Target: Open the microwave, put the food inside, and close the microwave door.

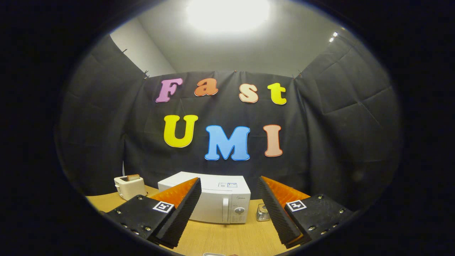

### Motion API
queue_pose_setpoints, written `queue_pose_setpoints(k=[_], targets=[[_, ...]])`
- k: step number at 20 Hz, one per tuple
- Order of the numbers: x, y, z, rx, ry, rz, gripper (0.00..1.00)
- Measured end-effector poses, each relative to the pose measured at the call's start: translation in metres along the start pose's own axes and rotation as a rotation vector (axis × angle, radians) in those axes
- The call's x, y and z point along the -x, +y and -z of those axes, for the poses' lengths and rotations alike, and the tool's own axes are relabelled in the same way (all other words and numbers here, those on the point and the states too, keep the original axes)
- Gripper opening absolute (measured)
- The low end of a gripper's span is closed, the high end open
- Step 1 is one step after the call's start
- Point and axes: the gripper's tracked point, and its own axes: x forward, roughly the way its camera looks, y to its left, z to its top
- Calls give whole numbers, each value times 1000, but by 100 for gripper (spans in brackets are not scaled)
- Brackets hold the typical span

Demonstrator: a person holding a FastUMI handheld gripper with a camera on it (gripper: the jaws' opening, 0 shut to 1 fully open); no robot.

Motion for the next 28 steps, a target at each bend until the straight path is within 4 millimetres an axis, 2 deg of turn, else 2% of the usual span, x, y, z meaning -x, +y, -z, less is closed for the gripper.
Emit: queue_pose_setpoints(k=[4, 8, 16, 22, 28], targets=[[-40, -4, 21, -18, 34, -9, 99], [-84, 1, 44, -29, 55, -22, 99], [-154, 4, 108, -37, 147, -24, 99], [-188, 5, 169, -31, 247, -23, 99], [-209, 11, 219, -29, 338, -32, 92]])
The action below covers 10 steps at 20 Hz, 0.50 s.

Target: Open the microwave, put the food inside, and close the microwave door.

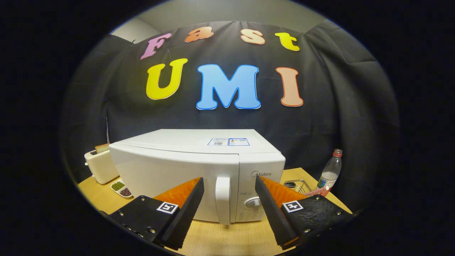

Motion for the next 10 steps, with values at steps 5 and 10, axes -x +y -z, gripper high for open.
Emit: queue_pose_setpoints(k=[5, 10], targets=[[-15, 1, 28, -24, 75, 3, 68], [-8, 9, 29, -38, 91, -23, 39]])
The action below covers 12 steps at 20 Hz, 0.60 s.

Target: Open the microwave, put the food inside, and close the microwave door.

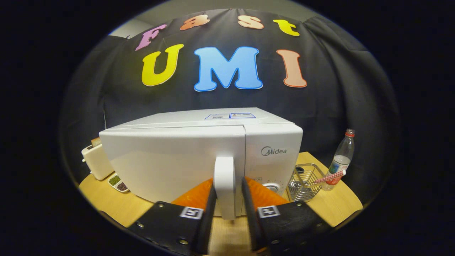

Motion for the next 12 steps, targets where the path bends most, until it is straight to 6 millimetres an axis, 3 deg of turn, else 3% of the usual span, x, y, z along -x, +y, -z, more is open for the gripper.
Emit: queue_pose_setpoints(k=[1, 4, 5, 8, 12], targets=[[-12, 3, 8, 15, 9, 10, 27], [-13, 2, 6, -21, 23, 13, 22], [-12, 4, 7, -28, 27, 2, 11], [-10, 4, 8, -32, 57, -27, 11], [14, 10, 15, 35, 46, -25, 11]])
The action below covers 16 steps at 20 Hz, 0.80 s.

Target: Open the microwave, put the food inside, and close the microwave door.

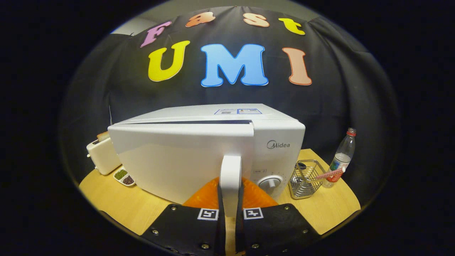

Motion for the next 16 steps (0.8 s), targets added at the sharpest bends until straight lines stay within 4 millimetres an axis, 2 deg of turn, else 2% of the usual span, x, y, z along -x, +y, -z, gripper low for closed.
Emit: queue_pose_setpoints(k=[8, 16], targets=[[39, 16, 15, -32, 42, 36, 11], [85, 46, 31, -54, 69, 67, 19]])
